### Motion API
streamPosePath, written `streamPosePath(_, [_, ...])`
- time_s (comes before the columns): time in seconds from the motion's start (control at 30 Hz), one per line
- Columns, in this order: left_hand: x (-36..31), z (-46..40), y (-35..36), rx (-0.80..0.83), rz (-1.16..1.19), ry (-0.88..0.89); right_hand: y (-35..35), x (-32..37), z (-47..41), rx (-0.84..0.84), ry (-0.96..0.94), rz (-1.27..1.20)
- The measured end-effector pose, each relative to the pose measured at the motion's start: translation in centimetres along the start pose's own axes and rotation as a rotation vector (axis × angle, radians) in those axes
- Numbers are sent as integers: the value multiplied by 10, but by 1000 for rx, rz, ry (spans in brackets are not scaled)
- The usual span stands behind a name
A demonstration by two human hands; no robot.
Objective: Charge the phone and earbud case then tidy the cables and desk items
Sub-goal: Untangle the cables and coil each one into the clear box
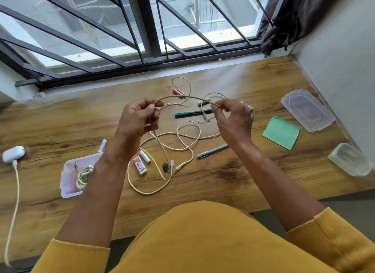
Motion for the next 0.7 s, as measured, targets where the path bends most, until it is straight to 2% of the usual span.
streamPosePath(0.1, [18, -5, -13, -244, -112, -28, 5, 0, -6, 259, 78, -299])
streamPosePath(0.2, [33, -10, -22, -336, -228, -23, 8, 6, -4, 518, 85, -650])
streamPosePath(0.37, [45, -16, -44, -509, -386, -26, 9, 21, 5, 895, 58, -862])
streamPosePath(0.47, [47, -17, -52, -575, -458, -71, 10, 23, 10, 995, 82, -850])
streamPosePath(0.57, [45, -16, -56, -583, -609, -120, 10, 23, 13, 1016, 104, -854])
streamPosePath(0.7, [41, -13, -42, -424, -864, -112, 7, 31, 15, 1051, 128, -983])
Point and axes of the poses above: each hand's wrist, its own z-axis away from the middle knuckle, its own y-axis out of the palm, x = y × z, the point moved 3 cm from there along -z, towards the middle knuckle, and after that the axes turned 7 degrees about x, right-handed, at the moved point
